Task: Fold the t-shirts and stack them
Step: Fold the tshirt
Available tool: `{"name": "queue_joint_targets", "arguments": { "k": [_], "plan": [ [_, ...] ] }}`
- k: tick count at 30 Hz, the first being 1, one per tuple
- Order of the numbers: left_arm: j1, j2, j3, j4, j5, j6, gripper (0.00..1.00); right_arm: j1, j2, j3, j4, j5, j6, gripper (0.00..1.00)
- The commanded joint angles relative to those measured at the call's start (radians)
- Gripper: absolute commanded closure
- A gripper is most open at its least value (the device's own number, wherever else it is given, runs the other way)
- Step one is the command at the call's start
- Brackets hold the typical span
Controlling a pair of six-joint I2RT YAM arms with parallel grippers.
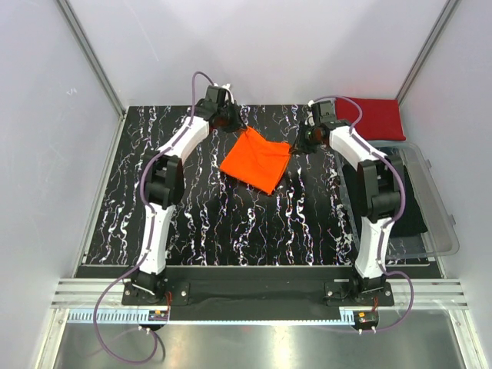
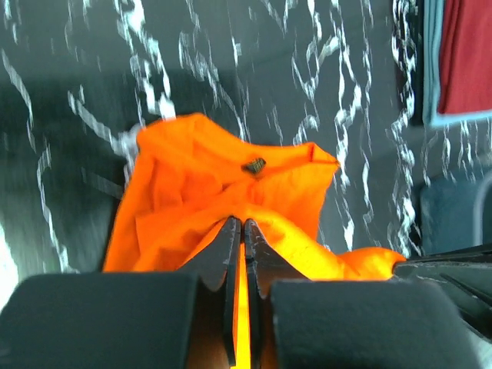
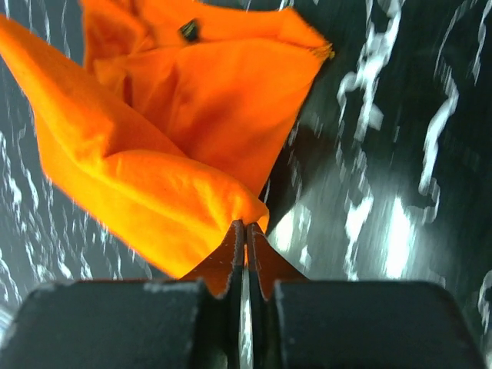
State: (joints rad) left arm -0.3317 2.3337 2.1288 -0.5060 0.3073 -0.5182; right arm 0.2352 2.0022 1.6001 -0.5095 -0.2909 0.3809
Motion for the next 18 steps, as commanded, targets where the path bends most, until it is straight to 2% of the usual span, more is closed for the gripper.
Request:
{"name": "queue_joint_targets", "arguments": {
  "k": [1, 4, 6, 8, 11, 13, 17, 18],
  "plan": [
    [0.020, 0.067, 0.072, 0.207, 0.006, -0.003, 0.94, -0.025, 0.120, 0.104, 0.057, -0.043, 0.004, 0.95],
    [0.046, 0.134, 0.074, 0.384, -0.005, -0.058, 0.93, -0.042, 0.203, 0.208, 0.069, -0.018, -0.002, 0.93],
    [0.054, 0.186, 0.094, 0.435, -0.007, -0.065, 0.85, -0.057, 0.243, 0.254, 0.077, -0.025, -0.008, 0.85],
    [0.062, 0.220, 0.138, 0.448, -0.034, -0.040, 0.84, -0.062, 0.293, 0.317, 0.091, -0.007, -0.025, 0.73],
    [0.077, 0.191, 0.102, 0.477, -0.076, -0.016, 0.68, -0.066, 0.334, 0.386, 0.086, 0.006, -0.043, 0.56],
    [0.088, 0.136, 0.045, 0.462, -0.086, 0.022, 0.60, -0.066, 0.304, 0.359, 0.085, 0.004, -0.031, 0.52],
    [0.097, -0.009, -0.114, 0.403, -0.079, 0.108, 0.58, -0.065, 0.196, 0.236, 0.094, -0.062, 0.007, 0.41],
    [0.099, -0.043, -0.200, 0.400, -0.073, 0.124, 0.58, -0.063, 0.172, 0.210, 0.100, -0.074, 0.015, 0.39]
  ]
}}
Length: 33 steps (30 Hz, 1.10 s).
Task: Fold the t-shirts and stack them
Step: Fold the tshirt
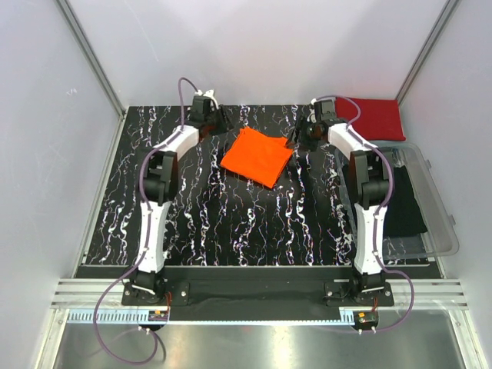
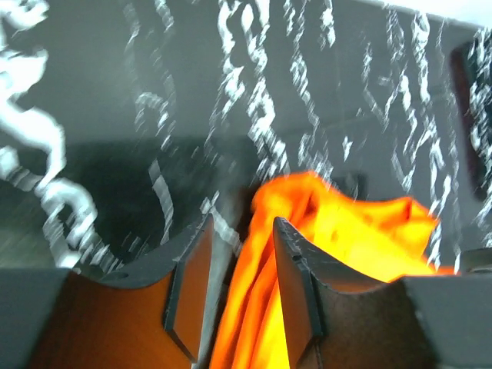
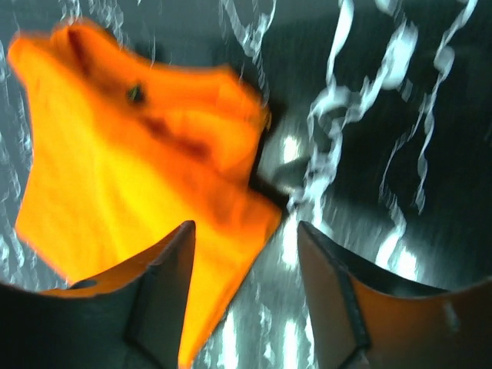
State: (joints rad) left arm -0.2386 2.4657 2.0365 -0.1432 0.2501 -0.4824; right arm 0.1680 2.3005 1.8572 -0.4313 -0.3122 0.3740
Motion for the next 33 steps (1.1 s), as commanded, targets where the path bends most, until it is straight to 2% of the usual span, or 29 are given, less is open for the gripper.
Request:
{"name": "queue_joint_targets", "arguments": {
  "k": [1, 4, 9, 13, 21, 24, 25, 26, 30, 31, 33],
  "plan": [
    [0.005, -0.206, -0.143, 0.028, -0.005, 0.108, 0.57, 0.005, -0.166, -0.096, 0.022, -0.079, 0.026, 0.37],
    [0.004, -0.296, -0.274, 0.001, 0.078, 0.122, 0.57, 0.013, -0.245, -0.200, 0.022, -0.114, 0.034, 0.29],
    [-0.001, -0.392, -0.481, -0.006, 0.155, 0.142, 0.57, 0.031, -0.334, -0.340, 0.028, -0.169, 0.039, 0.27],
    [-0.008, -0.401, -0.541, -0.019, 0.173, 0.159, 0.57, 0.062, -0.357, -0.441, 0.068, -0.205, 0.051, 0.27],
    [-0.010, -0.372, -0.581, -0.041, 0.181, 0.176, 0.57, 0.096, -0.325, -0.516, 0.147, -0.231, 0.078, 0.27],
    [-0.016, -0.369, -0.598, -0.041, 0.190, 0.166, 0.73, 0.111, -0.303, -0.543, 0.180, -0.249, 0.082, 0.28],
    [-0.018, -0.372, -0.604, -0.042, 0.187, 0.160, 0.84, 0.117, -0.300, -0.558, 0.184, -0.258, 0.079, 0.29],
    [-0.021, -0.375, -0.617, -0.045, 0.184, 0.148, 0.89, 0.120, -0.297, -0.567, 0.189, -0.260, 0.080, 0.30],
    [-0.031, -0.416, -0.685, -0.048, 0.195, 0.094, 1.00, 0.125, -0.317, -0.627, 0.227, -0.265, 0.072, 0.41],
    [-0.039, -0.444, -0.703, -0.044, 0.184, 0.082, 1.00, 0.125, -0.320, -0.645, 0.233, -0.272, 0.071, 0.51],
    [-0.048, -0.473, -0.762, -0.033, 0.179, 0.049, 1.00, 0.125, -0.332, -0.665, 0.249, -0.280, 0.066, 0.60]
  ]
}}
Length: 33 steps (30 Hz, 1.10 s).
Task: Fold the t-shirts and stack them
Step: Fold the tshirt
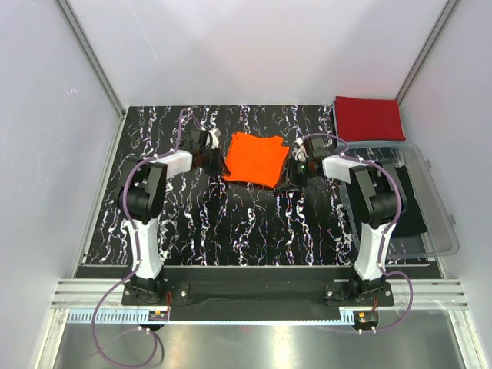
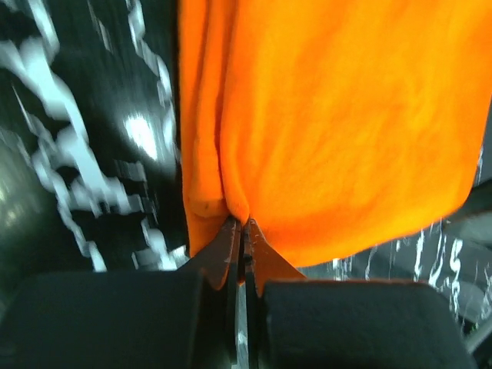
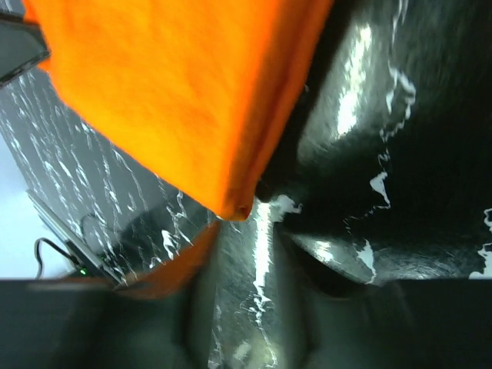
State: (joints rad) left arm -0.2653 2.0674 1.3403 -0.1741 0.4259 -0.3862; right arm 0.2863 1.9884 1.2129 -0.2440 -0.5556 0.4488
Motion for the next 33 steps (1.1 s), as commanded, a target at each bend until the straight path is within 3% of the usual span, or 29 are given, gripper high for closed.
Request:
{"name": "queue_joint_targets", "arguments": {
  "k": [1, 4, 5, 7, 15, 16, 18, 19, 23, 26, 33],
  "plan": [
    [-0.032, -0.102, -0.084, -0.001, -0.012, -0.062, 1.00, 0.007, -0.028, -0.039, 0.063, -0.035, -0.010, 0.69],
    [-0.054, -0.160, -0.157, -0.001, -0.038, -0.097, 1.00, 0.007, -0.059, -0.085, 0.071, -0.038, -0.015, 0.83],
    [-0.058, -0.176, -0.193, -0.007, -0.050, -0.105, 1.00, 0.007, -0.071, -0.101, 0.074, -0.037, -0.016, 0.93],
    [-0.061, -0.220, -0.233, -0.019, -0.068, -0.129, 1.00, 0.008, -0.120, -0.154, 0.074, -0.029, -0.010, 1.00],
    [-0.097, -0.412, -0.464, -0.056, -0.104, -0.163, 1.00, 0.027, -0.419, -0.404, 0.017, 0.012, -0.001, 1.00],
    [-0.100, -0.447, -0.486, -0.061, -0.111, -0.167, 1.00, 0.027, -0.450, -0.452, 0.015, 0.016, 0.004, 0.86],
    [-0.100, -0.498, -0.547, -0.062, -0.130, -0.181, 1.00, 0.028, -0.520, -0.486, 0.018, 0.022, 0.013, 0.75],
    [-0.100, -0.512, -0.562, -0.064, -0.150, -0.186, 1.00, 0.030, -0.533, -0.487, 0.020, 0.016, 0.005, 0.64],
    [-0.101, -0.535, -0.592, -0.079, -0.165, -0.191, 1.00, 0.033, -0.514, -0.426, 0.023, -0.021, -0.041, 0.46],
    [-0.100, -0.535, -0.590, -0.088, -0.168, -0.194, 1.00, 0.033, -0.447, -0.349, 0.023, -0.046, -0.056, 0.39],
    [-0.100, -0.515, -0.593, -0.088, -0.179, -0.192, 1.00, 0.105, -0.231, -0.199, 0.048, -0.086, -0.070, 0.39]
  ]
}}
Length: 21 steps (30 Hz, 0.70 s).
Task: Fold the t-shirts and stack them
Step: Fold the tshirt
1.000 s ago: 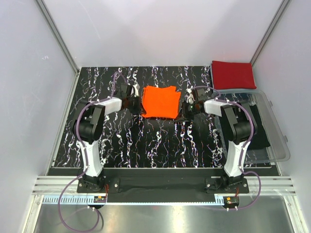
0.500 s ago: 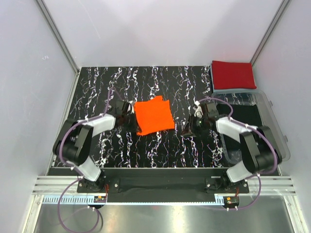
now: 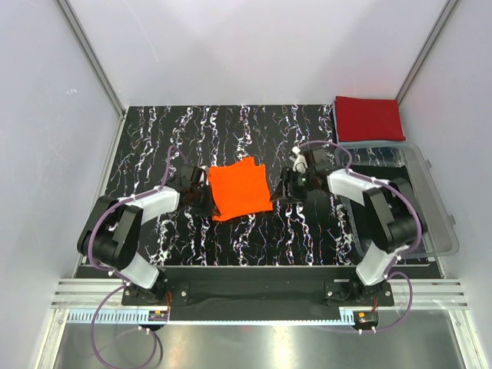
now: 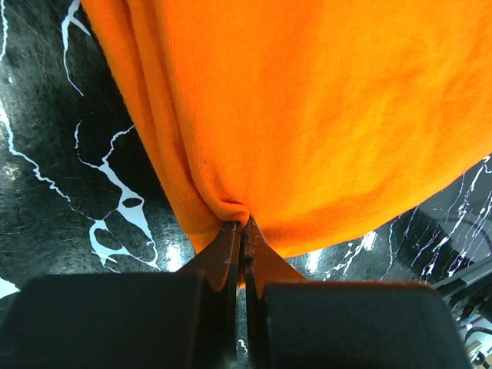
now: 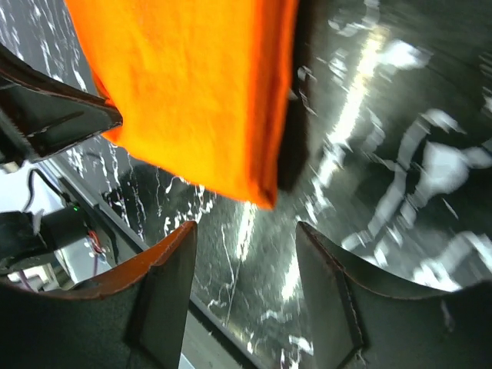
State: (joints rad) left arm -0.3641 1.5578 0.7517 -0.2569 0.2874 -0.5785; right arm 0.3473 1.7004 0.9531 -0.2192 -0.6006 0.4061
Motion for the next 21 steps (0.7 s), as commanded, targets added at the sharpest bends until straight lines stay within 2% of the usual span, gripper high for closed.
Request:
{"name": "queue_joint_targets", "arguments": {
  "k": [1, 5, 9, 10, 12, 13, 14, 17, 21],
  "plan": [
    [-0.001, -0.001, -0.005, -0.005, -0.037, 0.000, 1.00, 0.073, 0.074, 0.068, 0.027, -0.034, -0.029, 0.39],
    [-0.001, 0.005, -0.005, -0.004, -0.025, 0.017, 1.00, 0.102, 0.149, 0.085, 0.055, 0.019, -0.007, 0.41],
    [-0.002, -0.010, -0.012, -0.008, -0.042, 0.025, 1.00, 0.101, 0.147, 0.041, 0.084, 0.056, -0.007, 0.49],
    [-0.003, -0.010, -0.014, -0.007, -0.042, 0.023, 1.00, 0.102, 0.142, 0.035, 0.087, 0.059, -0.009, 0.59],
    [-0.002, -0.002, -0.014, -0.007, -0.039, 0.022, 1.00, 0.102, 0.122, 0.009, 0.092, 0.071, -0.006, 0.72],
    [-0.004, -0.002, -0.011, -0.008, -0.040, 0.022, 1.00, 0.102, 0.114, 0.000, 0.093, 0.074, -0.006, 0.83],
    [-0.007, -0.005, -0.009, -0.007, -0.042, 0.022, 1.00, 0.102, 0.093, -0.011, 0.092, 0.078, -0.004, 0.89],
    [-0.047, -0.041, 0.004, -0.024, -0.053, 0.037, 1.00, 0.102, 0.021, -0.075, 0.061, 0.113, 0.011, 0.99],
    [-0.111, -0.106, 0.003, -0.071, -0.070, 0.006, 1.00, 0.111, -0.126, -0.219, 0.008, 0.176, 0.063, 1.00]
  ]
}}
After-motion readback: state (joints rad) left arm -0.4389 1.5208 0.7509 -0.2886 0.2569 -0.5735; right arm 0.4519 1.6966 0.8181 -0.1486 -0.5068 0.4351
